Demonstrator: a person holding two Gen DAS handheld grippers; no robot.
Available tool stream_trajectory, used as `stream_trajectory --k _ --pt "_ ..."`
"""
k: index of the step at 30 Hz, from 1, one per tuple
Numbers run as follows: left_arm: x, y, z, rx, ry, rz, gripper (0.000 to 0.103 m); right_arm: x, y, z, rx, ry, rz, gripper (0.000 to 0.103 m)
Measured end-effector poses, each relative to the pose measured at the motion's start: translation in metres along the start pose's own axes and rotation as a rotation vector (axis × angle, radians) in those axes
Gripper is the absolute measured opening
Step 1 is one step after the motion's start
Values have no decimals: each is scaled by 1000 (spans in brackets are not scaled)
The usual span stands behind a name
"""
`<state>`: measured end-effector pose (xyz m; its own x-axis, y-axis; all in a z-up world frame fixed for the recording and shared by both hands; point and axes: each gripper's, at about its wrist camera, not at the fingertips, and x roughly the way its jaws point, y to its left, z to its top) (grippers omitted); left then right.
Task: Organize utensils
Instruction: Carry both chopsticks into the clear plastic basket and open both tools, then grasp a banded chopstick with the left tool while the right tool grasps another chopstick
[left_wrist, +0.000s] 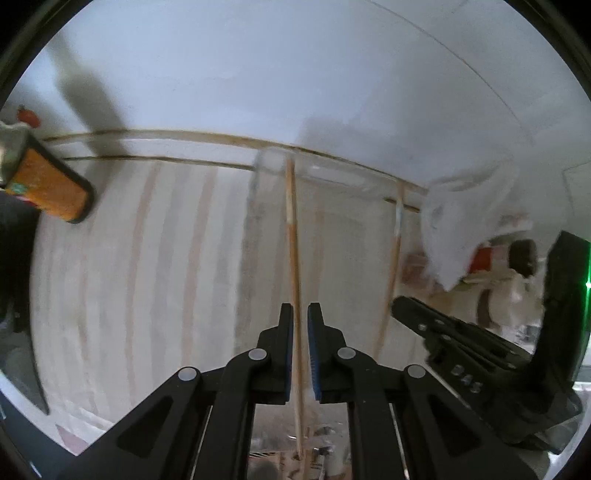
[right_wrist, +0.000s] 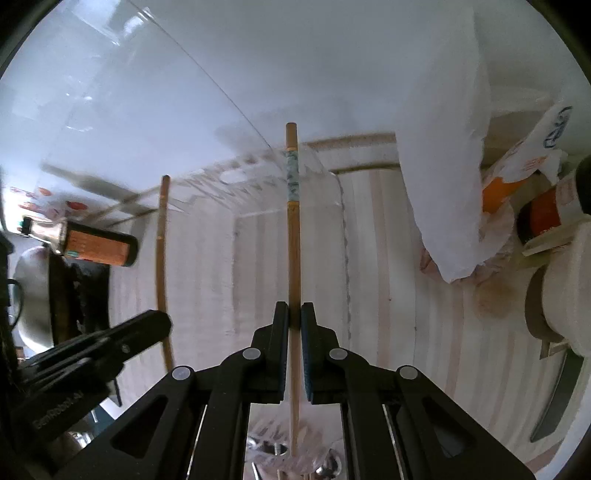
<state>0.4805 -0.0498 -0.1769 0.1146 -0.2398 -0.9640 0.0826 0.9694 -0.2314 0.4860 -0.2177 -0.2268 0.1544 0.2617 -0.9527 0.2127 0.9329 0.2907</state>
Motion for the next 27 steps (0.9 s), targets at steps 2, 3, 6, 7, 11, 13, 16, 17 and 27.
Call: stream_trajectory --k 2,3,6,7,11,13,16,17,27 --pt "-6 3 -4 6 -38 87 17 0 -4 -3 3 -6 -1 24" --pt "-13 5 -10 11 -74 132 28 -3 -5 -5 4 -15 -7 31" --pt "-28 9 -24 21 -159 214 62 -17 -8 -14 -2 -60 -38 36" --pt "-34 10 -32 24 -193 241 68 -22 -8 -19 -7 -80 -61 39" --pt "-48 18 -58 22 -278 294 103 -46 -11 -46 -14 -151 -132 55" --pt "-50 21 -73 28 -288 313 103 -60 -15 -64 -13 -207 -153 68" --pt "-51 19 -97 50 -302 342 103 -75 -26 -94 -2 -266 -166 72" --pt "-49 20 -104 57 -301 352 103 -76 -30 -103 5 -271 -172 72" --pt "19 52 -199 70 -114 391 102 -36 -77 -213 138 -88 -43 23"
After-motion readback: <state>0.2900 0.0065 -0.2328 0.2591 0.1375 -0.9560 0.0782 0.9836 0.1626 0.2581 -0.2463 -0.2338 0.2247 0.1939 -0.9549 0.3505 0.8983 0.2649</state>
